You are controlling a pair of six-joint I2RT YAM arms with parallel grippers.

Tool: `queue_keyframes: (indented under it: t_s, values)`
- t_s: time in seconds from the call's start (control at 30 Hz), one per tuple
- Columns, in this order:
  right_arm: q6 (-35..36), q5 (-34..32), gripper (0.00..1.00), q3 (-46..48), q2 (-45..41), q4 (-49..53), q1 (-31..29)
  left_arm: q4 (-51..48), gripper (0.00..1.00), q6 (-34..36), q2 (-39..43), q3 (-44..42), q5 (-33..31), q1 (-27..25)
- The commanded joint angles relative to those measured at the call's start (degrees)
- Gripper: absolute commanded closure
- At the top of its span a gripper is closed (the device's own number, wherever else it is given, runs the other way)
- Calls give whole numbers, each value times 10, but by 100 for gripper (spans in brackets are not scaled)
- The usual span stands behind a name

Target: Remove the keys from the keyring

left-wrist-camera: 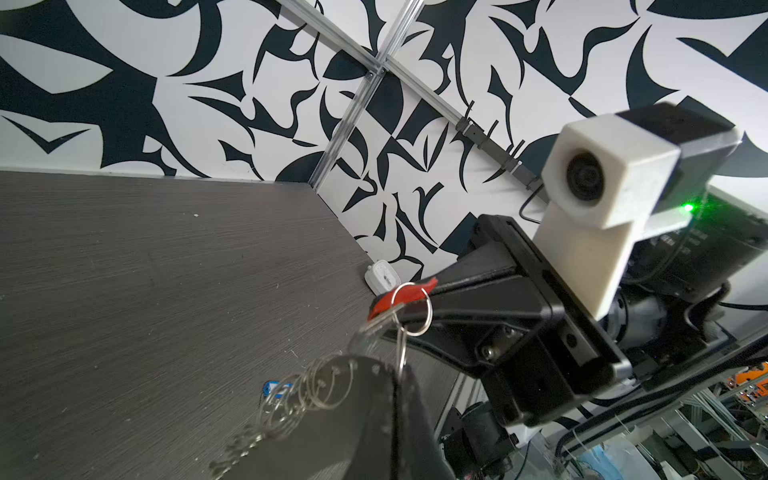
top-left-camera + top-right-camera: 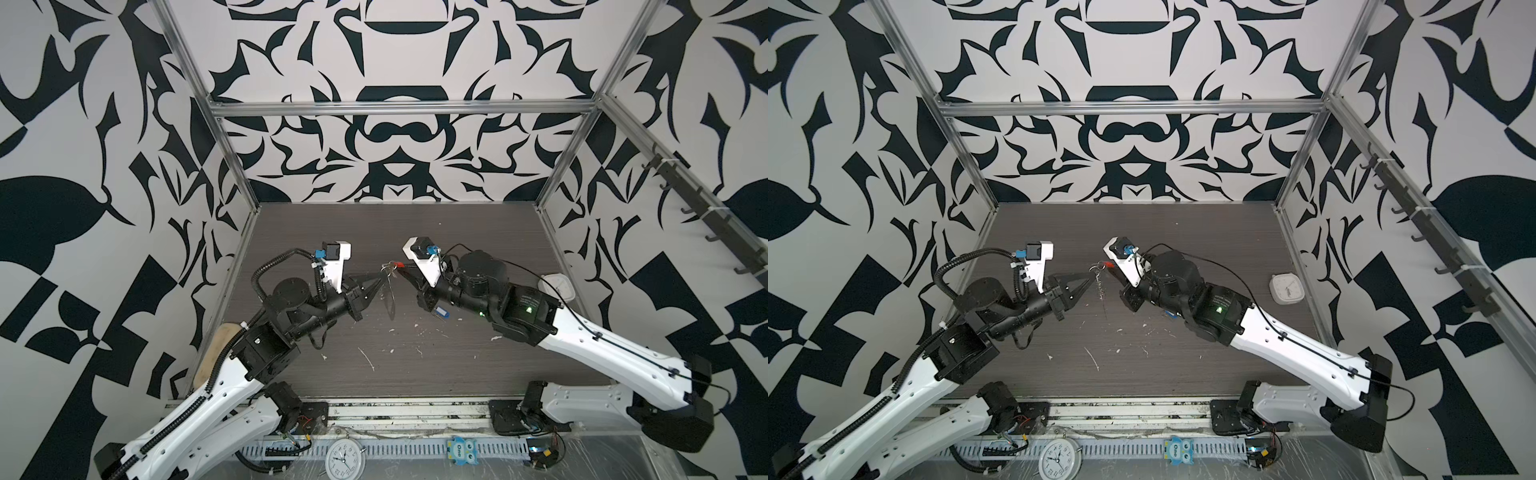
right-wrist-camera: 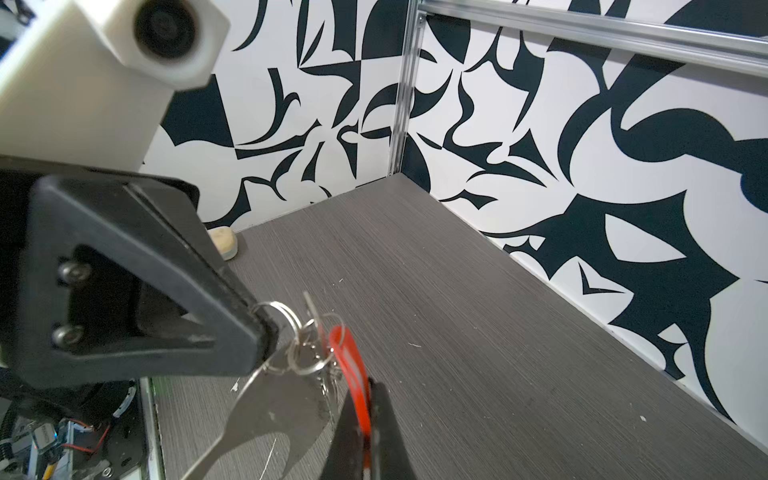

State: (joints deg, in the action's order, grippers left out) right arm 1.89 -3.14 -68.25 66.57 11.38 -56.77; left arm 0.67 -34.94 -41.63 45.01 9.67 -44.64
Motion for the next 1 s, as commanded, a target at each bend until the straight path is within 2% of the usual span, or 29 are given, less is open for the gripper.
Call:
queue_keyframes:
  t_s: [0.0,0.43,0.7,0.97]
  values:
    - [-25,-103,100,-53,-25,-125,19,-61,100,-9,8,-14,-5,3]
    - [-20,-101,100,-90,-10,-119,18,-93,100,0,1,-12,-35,3]
    - [-13,-105,100,-133,5,-81,18,-120,100,10,-6,-5,-47,4]
    - [-28,-128,100,-139,17,-87,18,-160,100,4,-18,11,-107,-1]
